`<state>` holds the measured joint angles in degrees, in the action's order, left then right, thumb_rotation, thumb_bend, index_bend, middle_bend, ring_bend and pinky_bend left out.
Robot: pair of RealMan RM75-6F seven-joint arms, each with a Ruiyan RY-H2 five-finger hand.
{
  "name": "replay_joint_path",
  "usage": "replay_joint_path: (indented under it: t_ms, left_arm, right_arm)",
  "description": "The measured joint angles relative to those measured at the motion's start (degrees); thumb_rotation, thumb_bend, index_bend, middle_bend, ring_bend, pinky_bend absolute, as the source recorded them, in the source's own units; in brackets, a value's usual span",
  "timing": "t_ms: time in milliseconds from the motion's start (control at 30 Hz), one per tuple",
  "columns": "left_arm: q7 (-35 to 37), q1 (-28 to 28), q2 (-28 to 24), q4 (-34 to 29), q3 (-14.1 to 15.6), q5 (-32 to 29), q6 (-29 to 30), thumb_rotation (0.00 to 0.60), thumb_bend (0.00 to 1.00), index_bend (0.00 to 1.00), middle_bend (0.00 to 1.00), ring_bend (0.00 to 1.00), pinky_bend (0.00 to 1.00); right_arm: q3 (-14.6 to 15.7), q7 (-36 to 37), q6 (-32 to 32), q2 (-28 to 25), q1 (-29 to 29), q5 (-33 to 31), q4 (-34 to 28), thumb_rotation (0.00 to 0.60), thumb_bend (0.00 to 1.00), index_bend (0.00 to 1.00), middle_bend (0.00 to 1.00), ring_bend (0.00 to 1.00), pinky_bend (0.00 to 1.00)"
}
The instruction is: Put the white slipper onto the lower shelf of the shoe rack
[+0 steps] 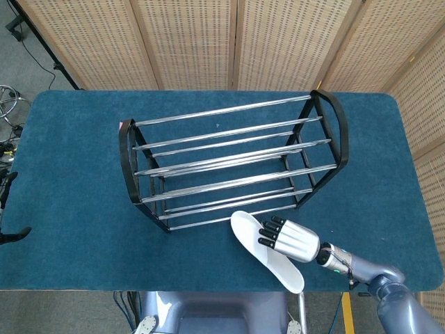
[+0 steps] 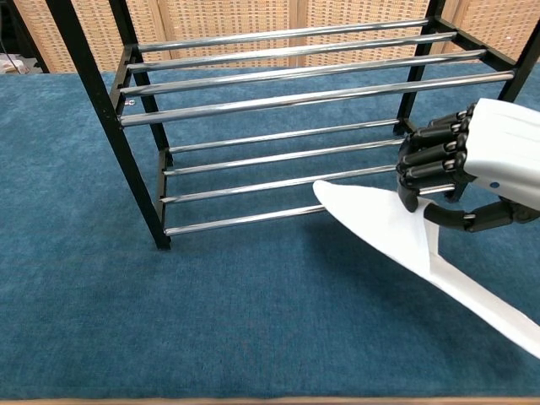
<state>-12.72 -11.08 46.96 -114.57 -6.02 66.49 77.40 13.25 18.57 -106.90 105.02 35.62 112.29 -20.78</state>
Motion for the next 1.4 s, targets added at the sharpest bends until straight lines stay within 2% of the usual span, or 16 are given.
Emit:
replay_joint_path:
  t_ms: [300, 700, 1133, 1400]
  left_arm:
    - [0.3, -0.1, -0.2, 0.1, 0.0, 0.0, -0.3, 0.600, 0.14, 0.00, 0.00, 0.00, 0.04]
    - [-0.2, 0.0, 0.0, 0.1, 0.0, -0.4, 0.0, 0.600, 0.14, 0.00, 0.00, 0.00, 0.04]
    - [0.3, 0.0, -0.2, 0.1, -0.1, -0.5, -0.1, 0.600, 0.14, 0.00, 0.00, 0.00, 0.04]
    - [0.5, -0.1, -0.4, 0.1, -0.1, -0.7, -0.4, 0.600, 0.14, 0.00, 0.00, 0.00, 0.04]
  right_arm:
    - [-1.2, 1.5, -0.1, 0.8, -0.2, -1.5, 0.6, 0.600, 0.52, 0.61, 0.56, 0.44, 0.56]
    - [-3.2, 4.1, 4.2, 3.6, -0.3, -4.6, 1.4, 0.600, 0.52, 0.61, 0.56, 0.44, 0.56]
    - [-3.2, 5.5, 5.7, 5.2, -0.3, -5.3, 2.9, 0.600, 0.52, 0.60, 0.56, 0.44, 0.56]
    - [-3.4, 6.1, 8.9, 6.2, 0.4, -6.0, 3.8, 0.600, 0.52, 0.60, 0.56, 0.44, 0.56]
